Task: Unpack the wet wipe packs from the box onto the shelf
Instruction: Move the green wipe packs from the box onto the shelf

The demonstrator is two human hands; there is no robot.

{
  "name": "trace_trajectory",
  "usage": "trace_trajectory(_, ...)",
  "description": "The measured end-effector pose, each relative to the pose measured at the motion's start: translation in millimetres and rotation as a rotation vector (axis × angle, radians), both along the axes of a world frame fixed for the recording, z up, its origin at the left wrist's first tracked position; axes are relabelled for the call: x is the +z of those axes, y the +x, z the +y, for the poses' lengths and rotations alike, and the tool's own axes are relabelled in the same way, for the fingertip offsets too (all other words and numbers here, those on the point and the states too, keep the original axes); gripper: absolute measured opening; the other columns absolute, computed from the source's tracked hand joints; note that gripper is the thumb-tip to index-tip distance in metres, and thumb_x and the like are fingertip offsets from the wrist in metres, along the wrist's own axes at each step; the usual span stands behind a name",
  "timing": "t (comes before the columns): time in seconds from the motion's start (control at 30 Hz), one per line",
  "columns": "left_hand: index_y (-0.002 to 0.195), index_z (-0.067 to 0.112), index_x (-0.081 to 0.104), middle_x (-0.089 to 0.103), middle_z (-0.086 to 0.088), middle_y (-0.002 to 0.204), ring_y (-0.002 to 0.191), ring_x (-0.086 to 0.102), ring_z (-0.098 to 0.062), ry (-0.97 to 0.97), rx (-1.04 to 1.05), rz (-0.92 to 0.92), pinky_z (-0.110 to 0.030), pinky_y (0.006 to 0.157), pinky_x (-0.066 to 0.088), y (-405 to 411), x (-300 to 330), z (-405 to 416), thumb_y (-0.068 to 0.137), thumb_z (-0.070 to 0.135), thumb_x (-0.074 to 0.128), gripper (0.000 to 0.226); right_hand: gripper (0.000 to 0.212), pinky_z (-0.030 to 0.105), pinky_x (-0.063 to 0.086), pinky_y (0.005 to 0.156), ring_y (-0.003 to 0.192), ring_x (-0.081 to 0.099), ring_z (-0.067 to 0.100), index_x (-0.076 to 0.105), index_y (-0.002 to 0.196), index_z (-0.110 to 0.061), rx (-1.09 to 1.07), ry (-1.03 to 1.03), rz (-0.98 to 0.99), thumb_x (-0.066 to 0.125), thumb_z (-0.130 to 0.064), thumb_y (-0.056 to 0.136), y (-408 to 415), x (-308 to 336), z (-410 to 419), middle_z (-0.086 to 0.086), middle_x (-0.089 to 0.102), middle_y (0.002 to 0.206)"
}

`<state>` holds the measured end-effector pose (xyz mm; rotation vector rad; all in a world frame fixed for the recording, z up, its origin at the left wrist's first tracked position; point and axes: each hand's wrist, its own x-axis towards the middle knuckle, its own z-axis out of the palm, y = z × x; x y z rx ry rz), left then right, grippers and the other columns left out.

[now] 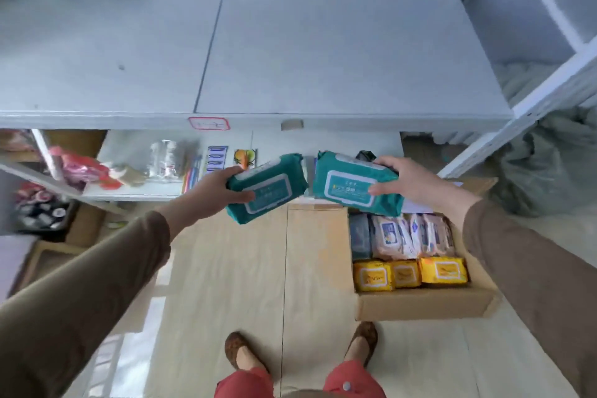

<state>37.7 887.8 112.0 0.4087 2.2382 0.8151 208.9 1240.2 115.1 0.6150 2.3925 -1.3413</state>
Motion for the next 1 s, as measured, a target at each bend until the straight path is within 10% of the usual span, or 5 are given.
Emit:
trace_trajectory(0.1, 0.113, 0.029, 0.066, 0.07, -0.002, 0.101, 0.095, 0.066, -0.023, 0.034, 0.05, 0.055, -0.039, 0.084, 0.053, -38, 31, -77, 0.078, 0.029, 0.082, 0.038, 0.043, 0.011, 0.049, 0.07, 0.088, 0.065, 0.009, 0.063, 0.115, -0.021, 0.044, 0.013, 0.048, 0.084, -0.017, 0.077, -57, 36, -63, -0.003, 0.069, 0.108)
trace_trajectory(0.23, 0.107, 0.026, 0.067, 0.071, 0.0, 0.095, 0.084, 0.065, -0.015, 0.036, 0.075, 0.142, -0.025, 0.069, 0.049, -89, 64, -162, 0.08, 0.027, 0.08, 0.03, 0.041, 0.03, 0.056, 0.081, 0.091, 0.07, 0.016, 0.066, 0.11, -0.025, 0.079, 0.026, 0.116, 0.085, -0.025, 0.074, -129, 69, -136, -0.005, 0.072, 0.104)
trace_trajectory(0.5, 0.101, 0.028, 0.066, 0.07, 0.005, 0.087, 0.077, 0.065, -0.013, 0.006, 0.115, 0.245, -0.024, 0.059, 0.044, -211, 93, -264, 0.084, 0.032, 0.076, 0.021, 0.028, 0.009, 0.045, 0.061, 0.073, 0.066, -0.004, 0.067, 0.104, -0.022, 0.165, 0.03, 0.206, 0.081, -0.017, 0.08, -266, 104, -230, -0.008, 0.073, 0.095)
trace_trajectory(1.0, 0.104, 0.021, 0.068, 0.071, -0.002, 0.091, 0.082, 0.063, -0.02, -0.012, 0.157, 0.314, -0.028, 0.07, 0.046, -541, 104, -356, 0.082, 0.026, 0.079, 0.025, 0.038, 0.023, 0.053, 0.083, 0.091, 0.066, 0.011, 0.069, 0.114, -0.016, 0.223, -0.033, 0.258, 0.083, -0.015, 0.078, -608, 105, -306, 0.0, 0.073, 0.107)
